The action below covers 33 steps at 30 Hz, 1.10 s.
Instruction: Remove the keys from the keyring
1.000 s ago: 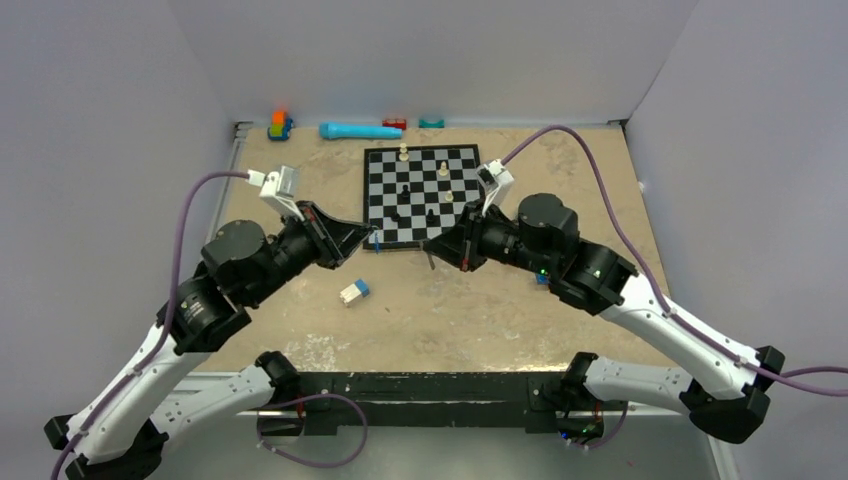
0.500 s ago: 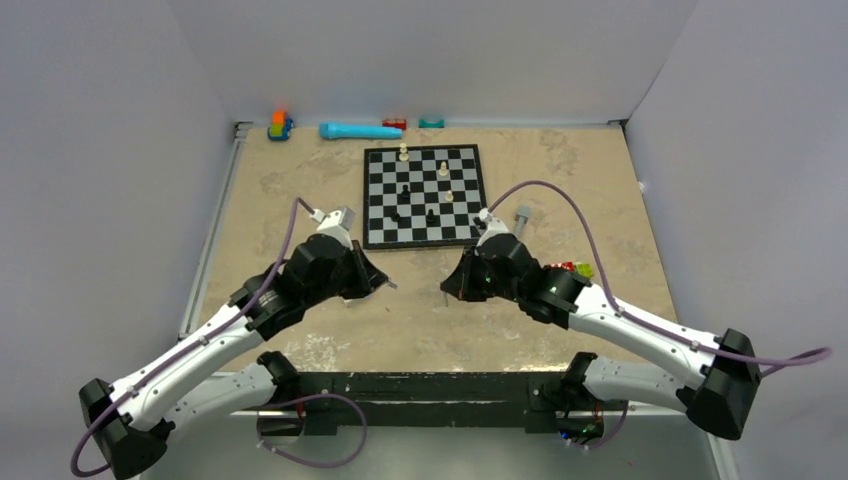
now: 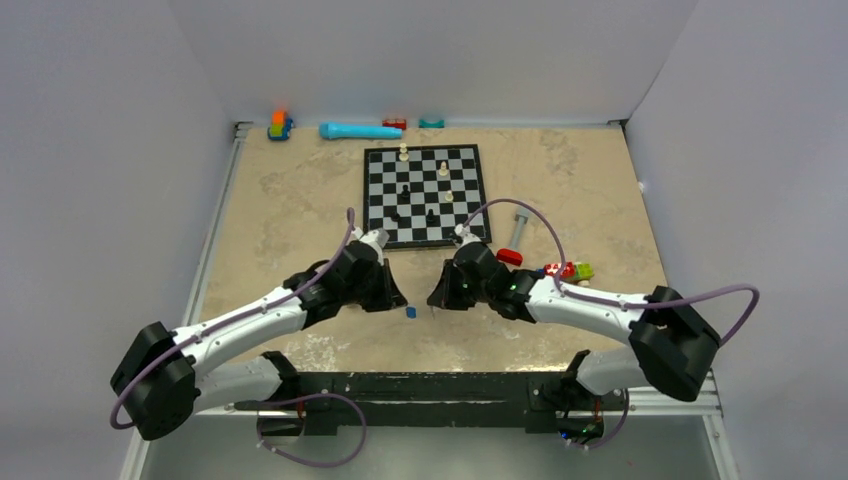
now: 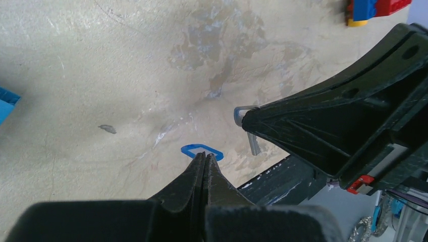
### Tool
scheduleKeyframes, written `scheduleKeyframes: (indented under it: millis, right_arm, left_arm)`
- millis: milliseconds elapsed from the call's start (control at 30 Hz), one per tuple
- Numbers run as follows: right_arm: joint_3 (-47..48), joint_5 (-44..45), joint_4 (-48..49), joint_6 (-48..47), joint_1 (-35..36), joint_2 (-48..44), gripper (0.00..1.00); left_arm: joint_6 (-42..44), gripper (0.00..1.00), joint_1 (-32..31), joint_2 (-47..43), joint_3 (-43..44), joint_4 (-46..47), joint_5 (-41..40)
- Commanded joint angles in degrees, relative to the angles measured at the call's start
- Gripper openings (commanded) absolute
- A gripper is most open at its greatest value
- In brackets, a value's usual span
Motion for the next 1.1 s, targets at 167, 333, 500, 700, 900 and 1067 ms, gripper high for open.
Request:
scheduleKeyframes:
  millis: [167,333,500,700,900,1067]
  right_arm:
    - [-1.7,-2.8,8.4,-1.9,-2.6,5.8,0.00]
    - [-3.6,-4.8,11.1,-2.7,-4.1,8.5,0.00]
    - [-4.0,-5.0,10.6,-3.4,-4.9,9.1,0.03]
    - [-4.1,-4.4,8.2,-3.7,-4.9,7.6,0.30]
    - [-2.5,-1.4,0.6,-4.4,-4.9,2.6,0.67]
    - [2.4,2.4,-9.5,-6.6,-4.9,-4.2,0.75]
  left_arm:
    - [0.3,0.00,-0.3,7.0,-3.6,9.7,2.9]
    - [0.7,0.00,-0.4,9.6,-4.6,10.9,2.3]
    - [1.3,0.02,-0.4,11.0,-4.0,10.3,1.8]
    - [1.5,0.36,-0.4,10.1,-4.2,9.3,1.0]
    - [3.2,0.81,-0.4,4.4,-1.3,1.7,-1.8]
    - [5.1,0.86,-0.4,-2.2,4.4,-7.8,-4.8]
